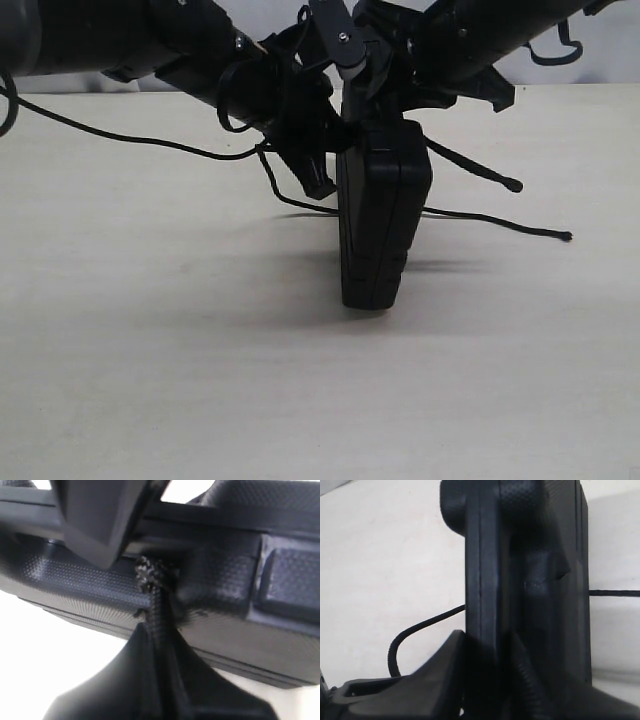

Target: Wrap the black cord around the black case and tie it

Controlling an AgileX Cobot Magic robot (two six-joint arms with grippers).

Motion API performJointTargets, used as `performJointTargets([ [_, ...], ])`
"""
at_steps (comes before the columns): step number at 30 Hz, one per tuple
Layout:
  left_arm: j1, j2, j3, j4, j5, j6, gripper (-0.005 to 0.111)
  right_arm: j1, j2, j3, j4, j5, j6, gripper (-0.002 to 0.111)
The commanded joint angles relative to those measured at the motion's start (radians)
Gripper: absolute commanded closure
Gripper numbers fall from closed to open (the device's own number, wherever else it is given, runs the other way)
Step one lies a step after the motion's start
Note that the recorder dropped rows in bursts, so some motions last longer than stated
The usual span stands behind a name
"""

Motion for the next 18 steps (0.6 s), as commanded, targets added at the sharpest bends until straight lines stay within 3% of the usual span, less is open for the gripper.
performJointTargets([
  [1,-0.022,-0.006,-0.012,-0.089,-0.072,0.000,0.107,0.015,0.004,0.003,0.013,0.002,-0.030,0.104],
  [11,-0.024,-0.006,-0.012,-0.105,-0.060,0.005,0.107,0.015,0.004,0.003,0.003,0.002,-0.030,0.104],
  [18,-0.024,-0.006,-0.012,-0.195,-0.025,0.108,0.107,0.015,0.007,0.003,0.040,0.047,-0.030,0.104],
])
